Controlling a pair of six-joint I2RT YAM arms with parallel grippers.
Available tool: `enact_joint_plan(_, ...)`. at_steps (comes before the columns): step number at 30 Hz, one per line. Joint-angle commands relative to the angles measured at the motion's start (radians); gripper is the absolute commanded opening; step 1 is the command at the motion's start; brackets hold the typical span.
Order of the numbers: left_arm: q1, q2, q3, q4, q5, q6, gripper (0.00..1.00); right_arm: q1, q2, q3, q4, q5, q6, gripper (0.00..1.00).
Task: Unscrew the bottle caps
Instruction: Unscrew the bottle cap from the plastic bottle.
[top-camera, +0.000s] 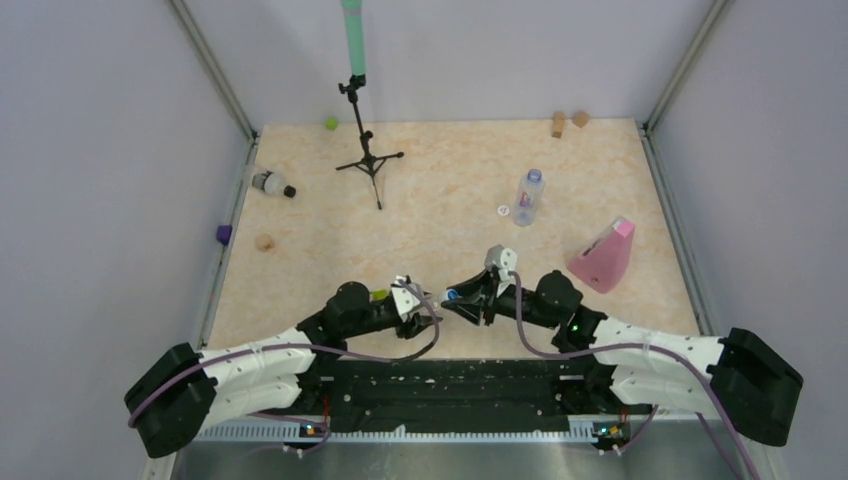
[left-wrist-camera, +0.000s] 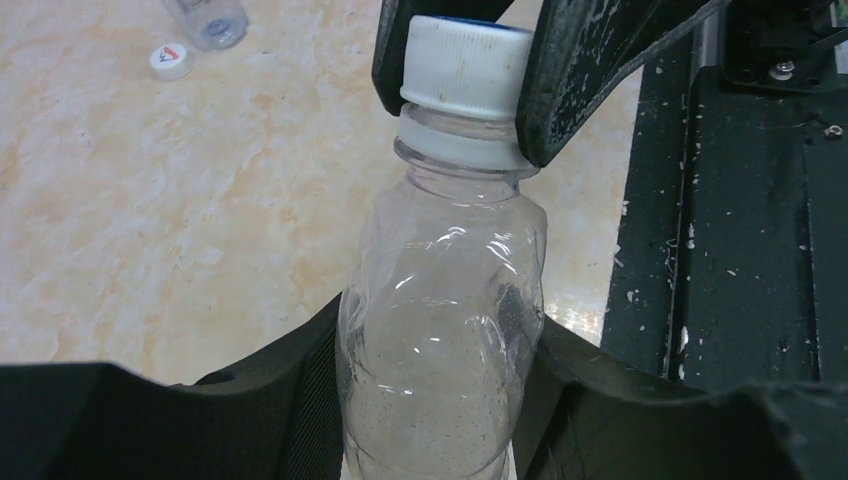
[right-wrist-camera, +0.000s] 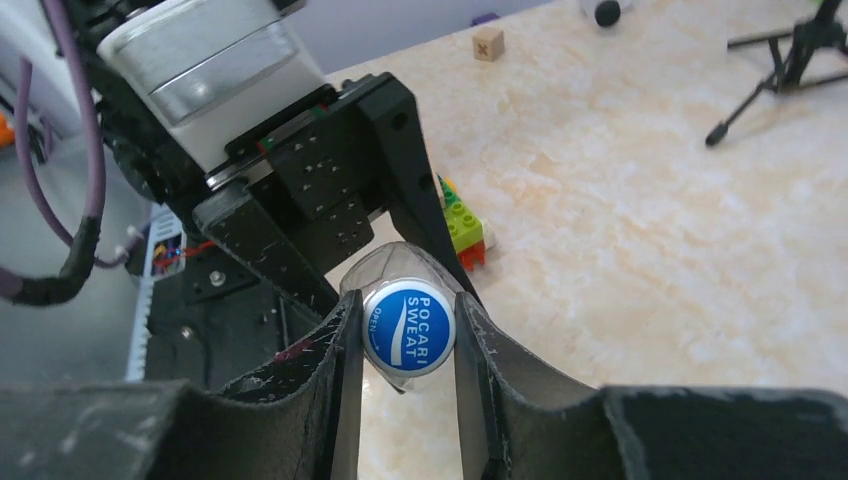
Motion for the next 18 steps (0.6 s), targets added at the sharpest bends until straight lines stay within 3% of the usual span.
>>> enact_joint_plan(1,-0.015,0.000,0.012,0.096,0.130,-0.022,0.00,0.016,0.014,0.002,0.121,-0.214,-0.302,0.23)
enact_joint_plan(6,-0.015,0.008,0.017,0.093,0.121,-0.022,0.00,0.017,0.009,-0.027,0.214,-0.153,-0.237,0.35)
enact_joint_plan(14,-0.016,0.008,0.021,0.061,0.048,-0.020,0.00,0.016,-0.138,-0.087,0.127,0.130,0.069,0.61)
enact_joint_plan(18,-0.015,0.008,0.023,0.054,0.006,-0.020,0.00,0.016,-0.253,-0.102,-0.007,0.229,0.230,0.63)
